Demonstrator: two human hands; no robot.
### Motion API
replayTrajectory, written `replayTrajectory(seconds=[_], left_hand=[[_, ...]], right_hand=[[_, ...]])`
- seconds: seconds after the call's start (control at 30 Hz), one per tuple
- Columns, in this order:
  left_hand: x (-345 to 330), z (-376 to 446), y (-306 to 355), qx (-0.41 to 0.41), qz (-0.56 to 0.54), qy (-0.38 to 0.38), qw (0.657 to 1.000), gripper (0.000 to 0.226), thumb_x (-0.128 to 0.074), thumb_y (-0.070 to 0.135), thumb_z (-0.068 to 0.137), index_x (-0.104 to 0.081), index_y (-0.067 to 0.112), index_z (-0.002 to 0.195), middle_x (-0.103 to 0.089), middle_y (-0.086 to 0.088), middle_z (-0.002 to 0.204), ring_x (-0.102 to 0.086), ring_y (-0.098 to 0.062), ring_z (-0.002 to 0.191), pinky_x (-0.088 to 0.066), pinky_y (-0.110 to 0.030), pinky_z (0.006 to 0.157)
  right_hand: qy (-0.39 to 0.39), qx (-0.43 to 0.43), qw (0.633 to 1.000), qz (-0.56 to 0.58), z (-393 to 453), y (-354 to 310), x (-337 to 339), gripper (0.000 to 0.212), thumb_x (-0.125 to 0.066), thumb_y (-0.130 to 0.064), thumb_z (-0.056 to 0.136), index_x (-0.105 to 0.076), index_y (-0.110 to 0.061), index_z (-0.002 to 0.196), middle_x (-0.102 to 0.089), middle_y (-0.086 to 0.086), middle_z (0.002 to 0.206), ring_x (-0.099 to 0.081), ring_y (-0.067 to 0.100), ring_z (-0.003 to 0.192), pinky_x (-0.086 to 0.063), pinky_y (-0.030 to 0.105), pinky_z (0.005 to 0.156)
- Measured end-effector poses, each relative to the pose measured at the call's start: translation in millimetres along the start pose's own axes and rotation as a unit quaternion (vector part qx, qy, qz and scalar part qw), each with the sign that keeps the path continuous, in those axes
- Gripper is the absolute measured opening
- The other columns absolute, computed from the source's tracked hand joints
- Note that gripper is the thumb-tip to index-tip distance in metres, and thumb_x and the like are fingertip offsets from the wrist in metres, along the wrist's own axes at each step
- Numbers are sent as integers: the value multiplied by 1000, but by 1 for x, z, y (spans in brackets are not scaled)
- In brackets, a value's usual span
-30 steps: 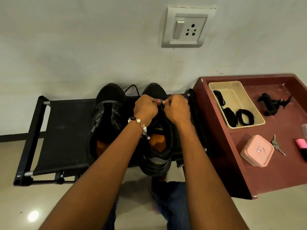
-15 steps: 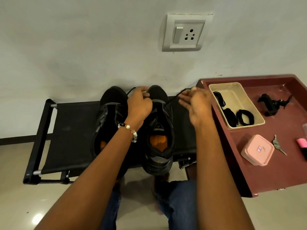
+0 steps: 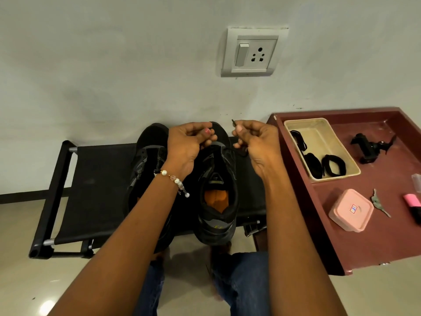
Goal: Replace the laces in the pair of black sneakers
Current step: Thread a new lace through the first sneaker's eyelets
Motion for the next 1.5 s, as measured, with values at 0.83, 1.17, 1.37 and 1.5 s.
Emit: replayTrajectory(seconds=[0.83,1.17,1.37,1.5], left_hand=[[-6,-5,17,64,-61,-25,996,16,-56,2,94,-71,5,98,-65,-6,80,-61,-13,71,-53,-22,61],[-41,-22,121,58,-162,-47,984,14,-52,-5,94,-66,-2,100,-60,-10,75,-63,-19,65,-58,-31,72],[-65,-38,197,32,-221,-75,972,8,-56,-5,93,-64,-5,94,-57,-13,76,-60,-19,60,-60,-40,74],[-77,-47,230,-4,-176,-86,981,12,-51,-9,93,-62,-4,92,-55,-11,72,-58,-20,60,-59,-42,77]], right_hand=[[-55,30,980,-191,-9,16,-25,80,-89,-45,56,-50,-34,125,-59,-7,104,-56,16,106,-51,44,94],[-33,-60,943,-327,-27,50,-18,86,-84,-33,73,-39,-17,144,-47,10,131,-44,31,125,-44,51,101],[-40,-64,918,-389,-38,35,-28,86,-76,-31,82,-27,-16,150,-32,13,147,-28,35,136,-31,57,109],[-68,8,945,-321,-33,-11,-42,102,-85,-31,72,-22,-20,152,-35,5,151,-30,26,141,-31,51,112]])
Point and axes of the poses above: each hand's wrist, its own z-axis towards the middle knuckle, its own x-axis out of the back of the hand, y = z × x, the point moved 4 cm from there along z, towards the middle knuckle
